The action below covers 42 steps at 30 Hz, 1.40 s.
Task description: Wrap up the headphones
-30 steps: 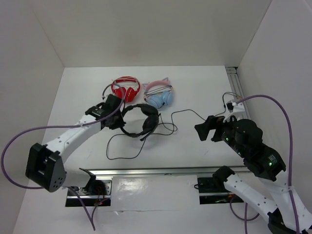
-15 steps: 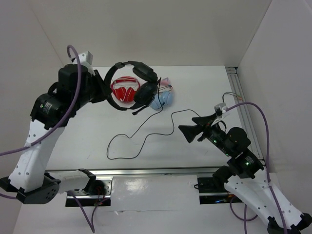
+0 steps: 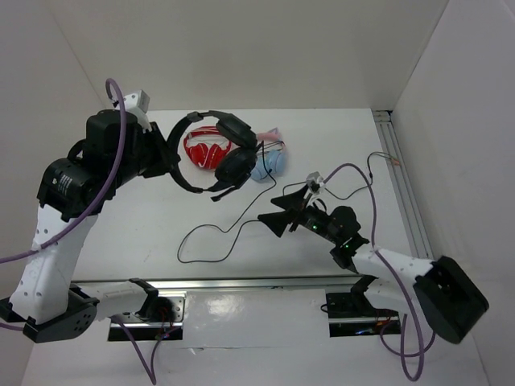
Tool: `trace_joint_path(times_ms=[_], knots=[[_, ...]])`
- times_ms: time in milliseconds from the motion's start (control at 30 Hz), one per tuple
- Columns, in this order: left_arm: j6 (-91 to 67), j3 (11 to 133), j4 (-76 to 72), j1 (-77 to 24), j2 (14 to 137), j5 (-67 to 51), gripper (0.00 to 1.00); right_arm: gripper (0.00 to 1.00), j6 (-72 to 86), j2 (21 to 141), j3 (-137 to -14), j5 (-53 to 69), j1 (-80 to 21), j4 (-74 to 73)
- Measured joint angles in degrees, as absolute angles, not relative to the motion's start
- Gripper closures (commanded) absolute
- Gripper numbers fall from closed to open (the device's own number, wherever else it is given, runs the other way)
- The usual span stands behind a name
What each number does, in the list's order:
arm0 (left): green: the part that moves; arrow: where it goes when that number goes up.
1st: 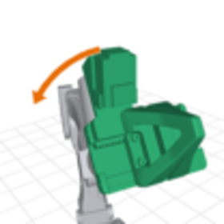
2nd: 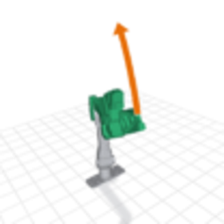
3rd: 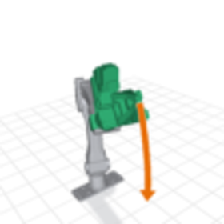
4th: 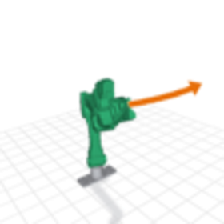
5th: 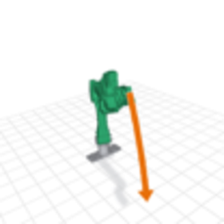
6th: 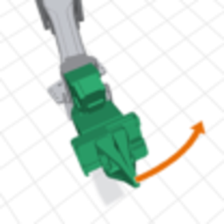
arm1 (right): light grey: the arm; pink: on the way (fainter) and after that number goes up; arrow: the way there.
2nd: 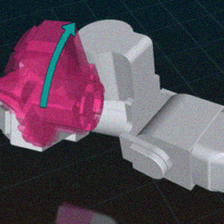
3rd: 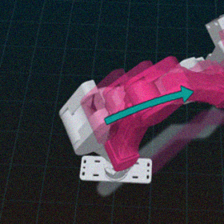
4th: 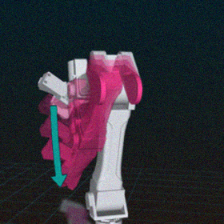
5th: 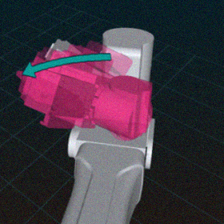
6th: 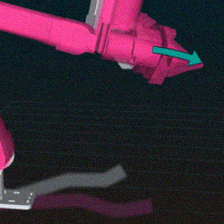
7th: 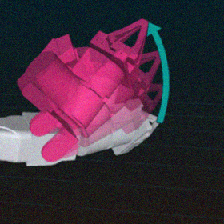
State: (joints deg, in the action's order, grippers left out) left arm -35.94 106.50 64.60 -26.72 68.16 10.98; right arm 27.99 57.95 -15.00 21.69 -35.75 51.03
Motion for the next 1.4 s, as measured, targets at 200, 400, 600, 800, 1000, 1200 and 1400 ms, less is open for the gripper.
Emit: trace_joint_path(times_ms=[200, 400, 600, 800, 1000, 1200, 1400], knots=[[-35.77, 106.52, 65.89, -26.72, 68.12, 10.61, 1.0, 0.07, 28.73, 74.78, -18.11, 21.54, -40.53, 66.0], [-34.65, 106.54, 67.72, -26.72, 67.99, 10.66, 1.0, 0.33, 29.08, 86.78, -22.76, 20.27, -41.12, 71.09], [-34.52, 106.52, 68.6, -26.72, 67.35, 12.84, 1.0, 0.85, 30.44, 93.93, -23.92, 20.12, -41.65, 71.83], [-34.87, 106.5, 68.66, -26.65, 66.52, 15.81, 1.0, 1.0, 31.05, 94.98, -22.61, 17.58, -43.42, 72.55], [-37.26, 105.65, 68.49, -26.61, 65.1, 19.97, 1.0, 1.0, 28.71, 87.53, -18.2, 11.11, -45.34, 71.85], [-42.92, 102.78, 68.27, -26.04, 62.89, 24.43, 1.0, 1.0, 21.87, 73.52, -20.6, -1.19, -53.49, 66.78], [-47.29, 102.21, 66.92, -24.67, 64.14, 24.53, 1.0, 1.0, 18.06, 71.59, -31.0, -17.87, -59.59, 48.14]])
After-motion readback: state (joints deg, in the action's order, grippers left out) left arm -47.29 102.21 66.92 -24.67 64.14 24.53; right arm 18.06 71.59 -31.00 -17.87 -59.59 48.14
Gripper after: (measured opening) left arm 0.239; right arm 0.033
